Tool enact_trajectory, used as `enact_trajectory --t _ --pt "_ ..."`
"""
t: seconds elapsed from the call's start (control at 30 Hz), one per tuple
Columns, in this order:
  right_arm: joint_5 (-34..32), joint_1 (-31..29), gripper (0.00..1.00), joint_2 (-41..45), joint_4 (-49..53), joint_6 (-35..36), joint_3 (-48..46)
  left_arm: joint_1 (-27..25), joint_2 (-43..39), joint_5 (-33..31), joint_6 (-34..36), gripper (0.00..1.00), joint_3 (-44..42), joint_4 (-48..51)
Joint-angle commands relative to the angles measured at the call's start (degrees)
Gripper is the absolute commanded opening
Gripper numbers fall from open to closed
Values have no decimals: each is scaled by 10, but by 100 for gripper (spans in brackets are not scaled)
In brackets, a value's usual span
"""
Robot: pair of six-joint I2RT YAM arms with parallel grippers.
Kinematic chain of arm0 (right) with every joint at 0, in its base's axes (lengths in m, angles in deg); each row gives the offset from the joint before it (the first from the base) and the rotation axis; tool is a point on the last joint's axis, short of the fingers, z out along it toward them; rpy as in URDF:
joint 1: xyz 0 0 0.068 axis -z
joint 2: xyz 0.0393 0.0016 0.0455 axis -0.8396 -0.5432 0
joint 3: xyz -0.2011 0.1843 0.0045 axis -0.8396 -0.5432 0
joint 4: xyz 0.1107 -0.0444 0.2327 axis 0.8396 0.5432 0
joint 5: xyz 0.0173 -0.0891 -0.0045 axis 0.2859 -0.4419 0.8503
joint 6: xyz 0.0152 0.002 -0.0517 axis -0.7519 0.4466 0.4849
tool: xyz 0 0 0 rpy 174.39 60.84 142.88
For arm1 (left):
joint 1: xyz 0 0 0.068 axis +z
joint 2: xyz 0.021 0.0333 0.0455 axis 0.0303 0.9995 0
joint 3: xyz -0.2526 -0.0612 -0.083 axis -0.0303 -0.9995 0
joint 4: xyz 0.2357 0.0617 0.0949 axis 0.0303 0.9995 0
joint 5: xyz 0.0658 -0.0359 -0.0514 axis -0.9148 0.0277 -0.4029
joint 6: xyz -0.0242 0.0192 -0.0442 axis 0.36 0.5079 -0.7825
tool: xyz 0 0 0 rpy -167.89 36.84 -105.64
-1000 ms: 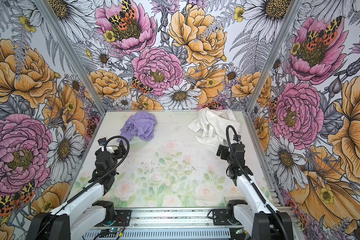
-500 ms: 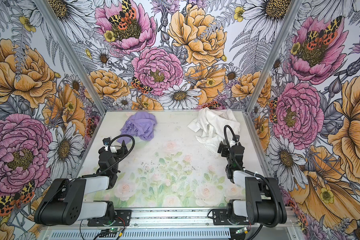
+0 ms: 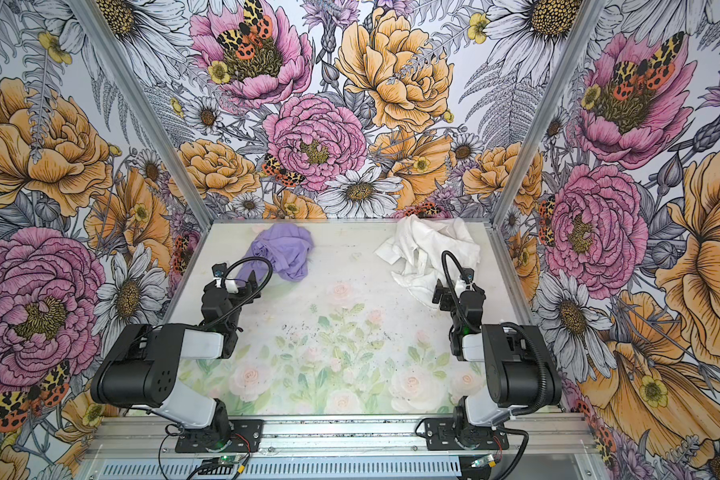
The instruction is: Pick out a specific cloth from the pile
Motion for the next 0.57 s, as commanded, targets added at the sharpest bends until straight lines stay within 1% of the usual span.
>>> enact_trajectory --t 0.0,0.1,0.53 --pt "-12 1 100 0 -4 2 16 -2 0 -6 2 99 1 8" --pt "-25 -1 100 0 -9 0 13 -3 -1 -12 2 99 2 11" --pt "-23 -1 99 0 -11 0 12 -3 -1 -8 3 99 2 11"
